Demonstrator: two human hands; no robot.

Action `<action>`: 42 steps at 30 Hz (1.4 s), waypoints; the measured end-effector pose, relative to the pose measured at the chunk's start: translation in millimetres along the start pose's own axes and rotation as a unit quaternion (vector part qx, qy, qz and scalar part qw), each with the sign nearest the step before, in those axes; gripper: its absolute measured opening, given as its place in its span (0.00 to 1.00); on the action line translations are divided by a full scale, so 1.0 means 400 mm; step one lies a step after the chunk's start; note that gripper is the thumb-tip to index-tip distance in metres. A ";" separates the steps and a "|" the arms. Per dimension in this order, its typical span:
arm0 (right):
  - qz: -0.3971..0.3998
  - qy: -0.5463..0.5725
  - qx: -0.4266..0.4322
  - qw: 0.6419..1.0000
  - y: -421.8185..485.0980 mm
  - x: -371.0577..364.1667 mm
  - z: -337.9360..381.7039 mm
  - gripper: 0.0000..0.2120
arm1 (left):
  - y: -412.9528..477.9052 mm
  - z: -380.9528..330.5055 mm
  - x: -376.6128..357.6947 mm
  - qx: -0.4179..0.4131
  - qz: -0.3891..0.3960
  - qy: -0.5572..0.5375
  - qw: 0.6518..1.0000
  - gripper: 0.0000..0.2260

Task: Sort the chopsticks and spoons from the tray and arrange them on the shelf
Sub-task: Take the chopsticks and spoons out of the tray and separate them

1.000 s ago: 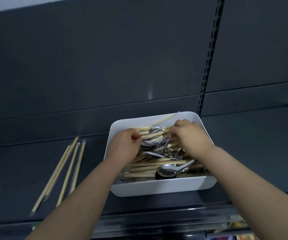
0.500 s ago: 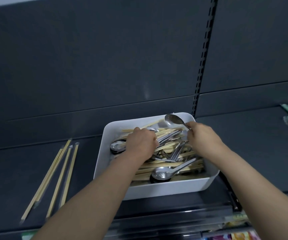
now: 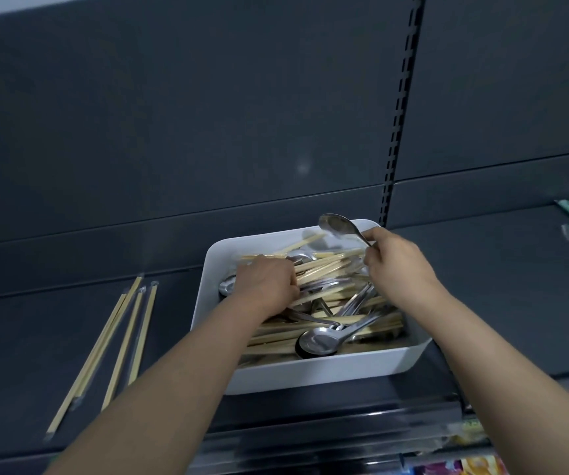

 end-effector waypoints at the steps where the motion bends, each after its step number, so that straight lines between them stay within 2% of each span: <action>1: 0.000 0.001 -0.001 1.000 -0.003 -0.001 0.000 0.16 | 0.000 0.010 0.003 0.023 -0.012 -0.035 0.999 0.06; 3: 0.002 0.001 -0.004 1.000 -0.008 -0.002 -0.002 0.16 | 0.002 0.037 0.011 0.061 -0.034 -0.119 0.990 0.06; 6: 0.013 0.009 -0.016 1.000 -0.014 -0.004 0.000 0.16 | 0.000 0.063 0.028 0.054 -0.053 -0.175 0.982 0.06; 9: 0.019 0.025 -0.032 0.999 -0.014 -0.009 0.013 0.15 | -0.014 0.061 0.029 -0.016 -0.040 -0.175 0.984 0.06; 11: 0.043 0.006 -0.039 0.998 -0.010 -0.024 0.023 0.15 | -0.030 0.046 0.017 -0.092 -0.032 -0.168 0.981 0.04; 13: 0.077 -0.026 -0.050 0.995 -0.006 -0.044 0.031 0.15 | -0.052 0.032 0.012 -0.170 -0.080 -0.182 0.965 0.03; 15: 0.129 -0.005 -0.065 0.990 -0.007 -0.071 0.040 0.13 | -0.073 0.025 0.023 -0.219 -0.168 -0.207 0.939 0.03; 18: 0.231 0.166 -0.119 0.951 -0.029 -0.117 0.061 0.07 | -0.086 0.027 0.038 -0.231 -0.252 -0.200 0.918 0.02; 21: 0.240 0.208 -0.124 0.940 -0.037 -0.129 0.072 0.11 | -0.090 0.044 0.044 -0.181 -0.280 -0.211 0.919 0.06; 23: 0.218 0.152 -0.101 0.959 -0.033 -0.124 0.065 0.14 | -0.090 0.082 0.042 -0.081 -0.287 -0.251 0.921 0.10; 26: 0.195 0.086 -0.088 0.973 -0.027 -0.123 0.048 0.13 | -0.084 0.146 0.017 0.061 -0.205 -0.292 0.932 0.06; 28: 0.201 0.094 -0.096 0.970 -0.029 -0.138 0.048 0.09 | -0.084 0.163 -0.004 0.082 -0.156 -0.278 0.944 0.06; 30: 0.211 0.070 -0.085 0.971 -0.028 -0.159 0.055 0.07 | -0.093 0.168 -0.014 0.094 -0.140 -0.250 0.953 0.06; 33: 0.227 -0.003 -0.058 0.972 -0.037 -0.180 0.081 0.15 | -0.103 0.181 -0.013 0.102 -0.146 -0.241 0.954 0.07; 35: 0.232 -0.015 -0.053 0.971 -0.038 -0.187 0.091 0.23 | -0.107 0.193 -0.009 0.110 -0.149 -0.239 0.953 0.07; 37: 0.234 -0.022 -0.054 0.970 -0.039 -0.187 0.095 0.26 | -0.110 0.202 -0.007 0.117 -0.150 -0.225 0.956 0.06; 39: 0.232 -0.026 -0.052 0.971 -0.039 -0.180 0.093 0.24 | -0.109 0.205 -0.007 0.122 -0.148 -0.213 0.958 0.05; 42: 0.214 0.006 -0.062 0.975 -0.037 -0.156 0.074 0.16 | -0.097 0.199 -0.009 0.135 -0.134 -0.202 0.961 0.06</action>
Point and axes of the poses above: each hand's wrist, its own y-axis towards the middle knuckle, its own x-axis out of the back of the hand, z = x × y, the point moved 4 cm from there along y, towards the middle knuckle, and after that the axes turned 2 degrees about y, right-handed, at the moved point
